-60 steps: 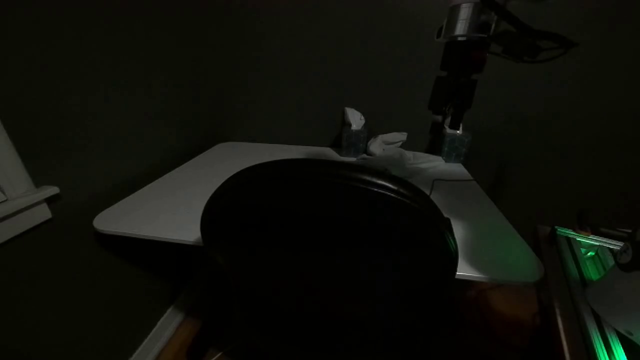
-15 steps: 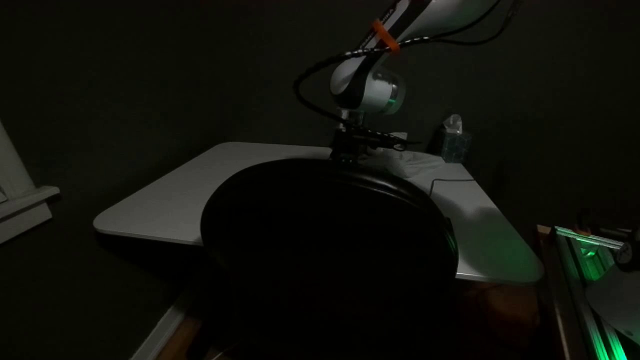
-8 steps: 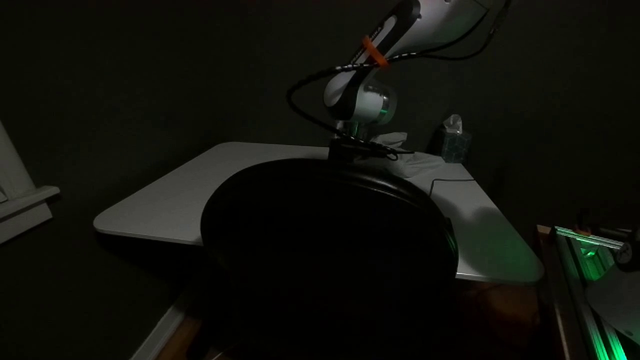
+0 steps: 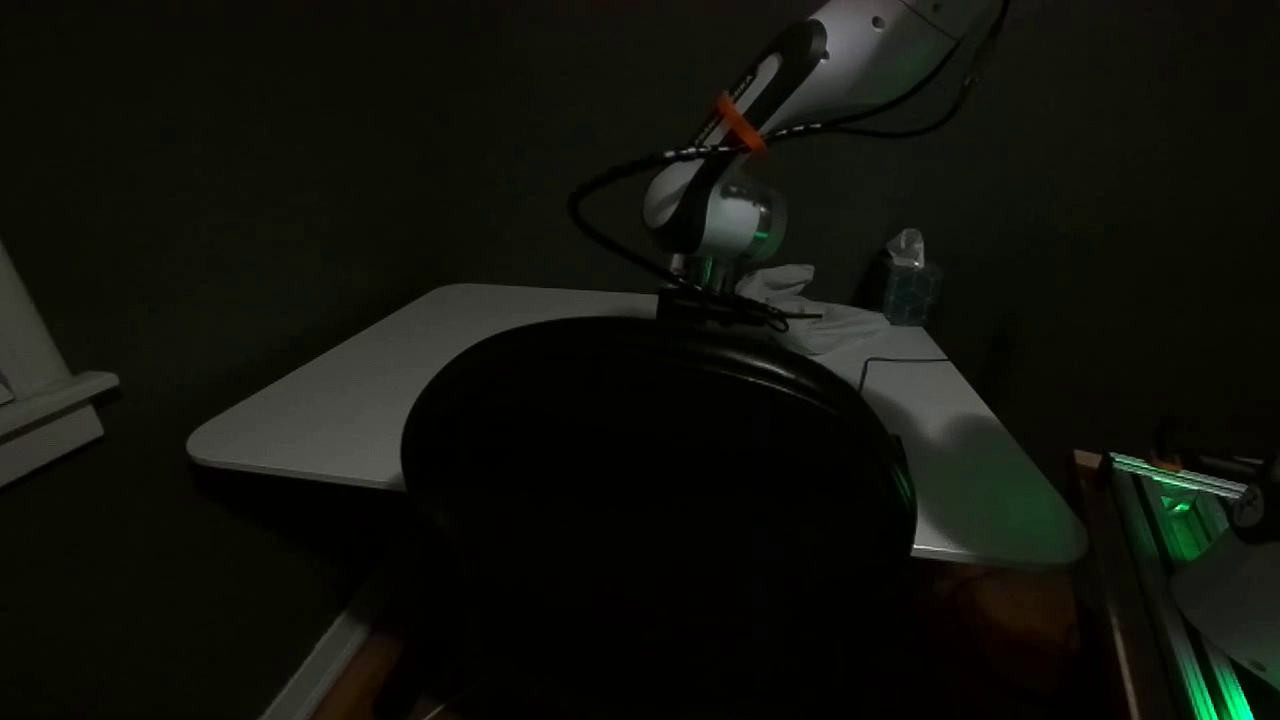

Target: Press the button on the keyboard

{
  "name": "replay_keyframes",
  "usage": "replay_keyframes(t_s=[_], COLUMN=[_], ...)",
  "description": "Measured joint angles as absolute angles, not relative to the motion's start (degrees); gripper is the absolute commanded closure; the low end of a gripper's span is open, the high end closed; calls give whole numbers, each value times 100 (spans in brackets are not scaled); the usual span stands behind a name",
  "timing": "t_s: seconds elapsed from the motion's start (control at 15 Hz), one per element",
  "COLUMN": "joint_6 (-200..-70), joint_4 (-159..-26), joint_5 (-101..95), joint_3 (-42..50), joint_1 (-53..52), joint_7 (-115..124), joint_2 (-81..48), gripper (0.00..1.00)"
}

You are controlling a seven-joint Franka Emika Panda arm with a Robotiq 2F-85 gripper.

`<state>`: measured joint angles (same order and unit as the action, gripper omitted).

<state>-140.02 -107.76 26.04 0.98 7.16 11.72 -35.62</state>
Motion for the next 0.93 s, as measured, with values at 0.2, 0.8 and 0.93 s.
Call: replay_keyframes(t_s=[0.2,0.8,0.93], joint_6=[-14002,-13989,-13968], joint_4=[-10722,-10573,-10555], joint_5=[2616,2679,2679], joint_3=[80,26,26], joint_1=[734,768,774], joint_7=[1236,1339,1389], joint_2=[-3616,-3758,-3768], gripper=[100,100,100])
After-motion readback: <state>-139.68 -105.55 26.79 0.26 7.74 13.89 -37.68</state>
